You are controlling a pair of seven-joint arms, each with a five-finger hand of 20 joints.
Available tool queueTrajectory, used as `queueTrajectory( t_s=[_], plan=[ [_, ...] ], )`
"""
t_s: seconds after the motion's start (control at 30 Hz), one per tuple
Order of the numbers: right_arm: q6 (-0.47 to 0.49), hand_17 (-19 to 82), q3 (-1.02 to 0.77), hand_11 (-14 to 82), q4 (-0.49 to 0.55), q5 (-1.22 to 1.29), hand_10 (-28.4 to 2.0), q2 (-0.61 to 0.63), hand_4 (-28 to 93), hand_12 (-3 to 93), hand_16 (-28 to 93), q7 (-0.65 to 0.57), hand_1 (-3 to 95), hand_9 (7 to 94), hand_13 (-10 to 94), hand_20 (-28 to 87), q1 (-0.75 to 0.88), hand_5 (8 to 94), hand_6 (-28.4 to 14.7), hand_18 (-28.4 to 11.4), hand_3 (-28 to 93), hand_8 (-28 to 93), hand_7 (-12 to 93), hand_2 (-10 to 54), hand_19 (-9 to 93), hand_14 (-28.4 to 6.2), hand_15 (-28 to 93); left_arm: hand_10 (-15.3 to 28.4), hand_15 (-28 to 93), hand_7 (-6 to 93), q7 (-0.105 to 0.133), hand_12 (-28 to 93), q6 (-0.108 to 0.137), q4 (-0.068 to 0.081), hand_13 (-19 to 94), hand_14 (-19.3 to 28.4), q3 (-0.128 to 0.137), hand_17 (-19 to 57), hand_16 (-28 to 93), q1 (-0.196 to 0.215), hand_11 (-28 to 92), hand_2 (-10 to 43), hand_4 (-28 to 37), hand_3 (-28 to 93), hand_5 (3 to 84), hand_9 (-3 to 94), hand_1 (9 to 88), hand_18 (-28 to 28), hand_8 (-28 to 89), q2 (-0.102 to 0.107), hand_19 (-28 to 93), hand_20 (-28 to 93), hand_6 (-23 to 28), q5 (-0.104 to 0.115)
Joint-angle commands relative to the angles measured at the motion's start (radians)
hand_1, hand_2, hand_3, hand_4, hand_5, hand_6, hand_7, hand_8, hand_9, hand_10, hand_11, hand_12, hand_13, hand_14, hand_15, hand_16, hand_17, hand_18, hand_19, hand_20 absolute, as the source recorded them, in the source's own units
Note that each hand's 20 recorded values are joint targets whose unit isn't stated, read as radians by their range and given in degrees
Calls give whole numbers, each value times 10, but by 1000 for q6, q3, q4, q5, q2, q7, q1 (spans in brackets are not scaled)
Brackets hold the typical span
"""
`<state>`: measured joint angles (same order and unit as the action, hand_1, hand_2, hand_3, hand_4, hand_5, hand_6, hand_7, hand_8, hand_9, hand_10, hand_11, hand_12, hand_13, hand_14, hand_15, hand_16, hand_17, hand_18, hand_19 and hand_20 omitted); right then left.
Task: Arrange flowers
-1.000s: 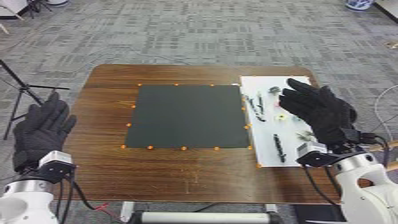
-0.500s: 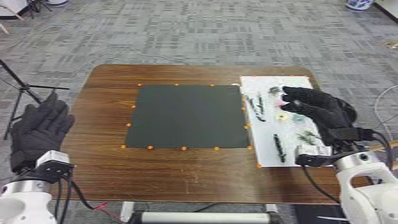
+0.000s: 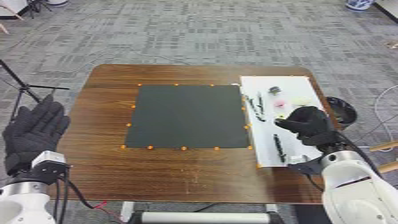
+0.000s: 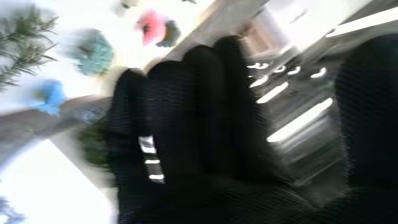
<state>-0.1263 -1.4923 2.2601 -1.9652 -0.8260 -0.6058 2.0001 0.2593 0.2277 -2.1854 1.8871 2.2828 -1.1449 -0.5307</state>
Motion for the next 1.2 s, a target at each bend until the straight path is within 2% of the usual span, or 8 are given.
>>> queueTrajectory(
  t_s=[0.03,0.1,0.13,0.27,0.37,0.7,0.9,1.2],
  plan=[
    [188,285,97,482,-37,-462,-162,51,-283,369,374,-138,286,575,561,379,-68,604,-43,-226,610,-133,414,-95,754,-152,708,160,142,62,14,70,33,-14,178,132,-2,-74,-50,22,176,150,-283,702,388,279,232,101,-70,-4,301,51,102,30],
    [199,279,127,480,-52,-492,-171,54,-276,376,395,-162,245,571,557,393,-76,613,-51,-236,622,-112,368,-95,758,-159,711,164,150,66,44,73,31,-15,182,135,-13,-74,-48,18,180,150,-283,704,395,284,231,104,-70,-2,305,52,105,127],
    [214,274,137,480,-54,-503,-176,53,-274,379,406,-175,238,569,553,396,-77,617,-54,-240,625,-105,351,-95,758,-164,716,165,154,67,53,74,29,-15,186,137,-16,-75,-47,16,183,150,-283,703,397,287,231,106,-71,-1,308,54,106,157],
    [242,259,192,498,-72,-502,-194,53,-278,417,464,-224,241,547,531,410,-106,608,-65,-255,624,-86,330,-95,761,-185,728,168,169,70,58,75,40,-19,194,140,-11,-72,-48,23,187,151,-283,704,403,294,230,109,-72,-4,313,55,108,148],
    [288,258,241,572,-110,-482,-204,51,-282,512,513,-241,250,535,531,430,-144,601,-70,-267,617,-106,403,-95,772,-201,764,168,178,72,73,76,34,-22,201,142,-9,-73,-49,28,189,151,-283,706,406,298,228,110,-73,-5,317,56,107,203],
    [308,266,318,598,-168,-467,-205,41,-282,575,551,-250,276,546,545,451,-192,602,-77,-277,606,-134,472,-95,788,-207,787,168,187,72,72,75,40,-20,203,144,-5,-73,-57,24,190,152,-283,709,408,301,225,112,-74,0,321,55,108,178],
    [338,269,349,598,-203,-447,-205,31,-282,573,553,-250,293,548,547,451,-213,607,-75,-277,624,-135,466,-95,788,-206,785,168,187,73,70,76,44,-20,205,144,-4,-75,-57,25,191,153,-283,708,408,303,225,113,-74,3,324,56,108,182],
    [438,291,419,608,-242,-385,-188,13,-265,583,557,-242,372,576,578,454,-239,609,-62,-273,695,-93,537,-95,794,-192,784,167,185,65,59,72,20,-12,206,143,-4,-75,-57,8,189,160,-283,720,411,305,227,114,-76,7,324,56,108,183]
  ],
)
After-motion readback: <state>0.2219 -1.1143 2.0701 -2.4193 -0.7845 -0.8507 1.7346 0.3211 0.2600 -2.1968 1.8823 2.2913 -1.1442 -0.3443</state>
